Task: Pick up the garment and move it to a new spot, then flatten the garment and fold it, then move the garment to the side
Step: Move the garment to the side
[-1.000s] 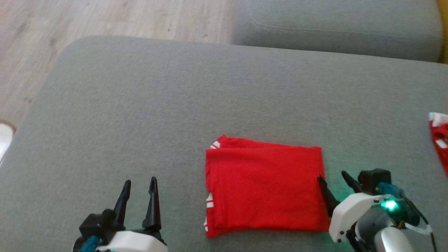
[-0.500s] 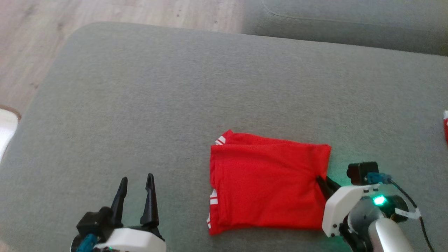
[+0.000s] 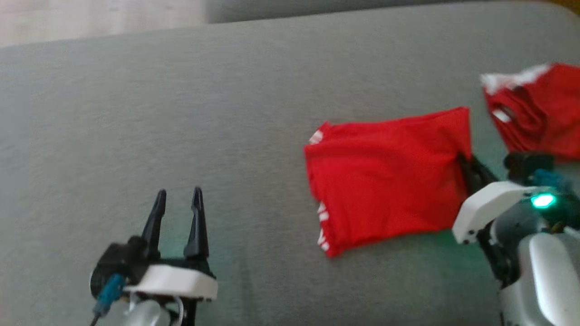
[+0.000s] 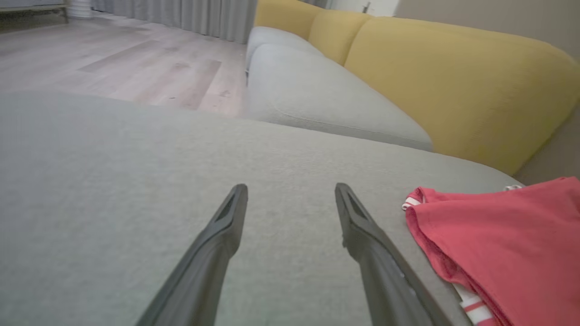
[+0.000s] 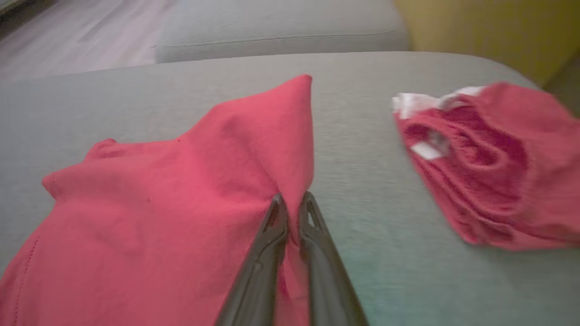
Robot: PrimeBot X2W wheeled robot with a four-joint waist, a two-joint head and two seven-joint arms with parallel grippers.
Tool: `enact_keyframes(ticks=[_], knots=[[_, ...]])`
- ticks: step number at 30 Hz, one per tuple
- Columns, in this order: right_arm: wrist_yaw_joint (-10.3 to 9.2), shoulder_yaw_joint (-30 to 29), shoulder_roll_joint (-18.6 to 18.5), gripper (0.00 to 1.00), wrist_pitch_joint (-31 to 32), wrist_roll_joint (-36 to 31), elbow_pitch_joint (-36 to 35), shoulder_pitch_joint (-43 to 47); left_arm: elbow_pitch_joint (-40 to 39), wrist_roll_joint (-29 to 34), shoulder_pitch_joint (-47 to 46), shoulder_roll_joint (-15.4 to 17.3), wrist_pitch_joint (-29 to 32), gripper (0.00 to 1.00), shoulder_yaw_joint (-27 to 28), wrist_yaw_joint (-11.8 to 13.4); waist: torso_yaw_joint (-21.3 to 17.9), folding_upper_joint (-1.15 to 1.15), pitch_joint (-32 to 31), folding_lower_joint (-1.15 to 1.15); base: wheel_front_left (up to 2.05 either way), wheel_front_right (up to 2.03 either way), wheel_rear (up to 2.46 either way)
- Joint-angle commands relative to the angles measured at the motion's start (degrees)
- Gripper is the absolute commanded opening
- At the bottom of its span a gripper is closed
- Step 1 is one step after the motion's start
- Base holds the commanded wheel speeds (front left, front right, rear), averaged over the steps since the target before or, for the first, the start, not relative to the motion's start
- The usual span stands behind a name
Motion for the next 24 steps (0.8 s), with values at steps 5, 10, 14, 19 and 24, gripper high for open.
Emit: enact_keyframes(ticks=[5,10,14,19,24], knots=[[-0.04,-1.71,-1.24,0.00,-1.27,0.00,-4.56,-3.85,-2.70,1.86,-5.37,2.07,1.81,1.00,1.26,0.05,-13.63,0.00,5.23,-0.01,0.00,0.00,0.00],[-0.04,-1.31,-1.20,0.00,-1.46,0.14,-4.21,-4.87,-3.14,2.30,-6.02,2.34,2.80,1.00,0.67,0.23,-16.18,0.00,5.10,-0.01,0.00,0.00,0.00],[-0.04,-0.89,-1.18,0.00,-1.42,-0.08,-3.27,-6.70,-3.33,2.35,-6.00,2.33,3.35,1.00,0.12,0.29,-16.28,0.00,4.47,-0.01,0.00,0.00,0.00],[-0.04,-0.30,-2.17,0.00,-0.58,-0.09,-0.56,-10.94,-2.94,1.96,-5.16,2.32,3.27,1.00,0.04,0.50,-14.33,0.00,3.10,-0.01,0.00,0.00,0.00],[-0.04,-0.46,-3.14,0.00,1.27,0.32,3.73,-16.82,-2.73,1.27,-3.56,2.53,2.74,1.00,0.50,0.80,-11.94,0.00,1.87,-0.01,0.00,0.00,0.00]])
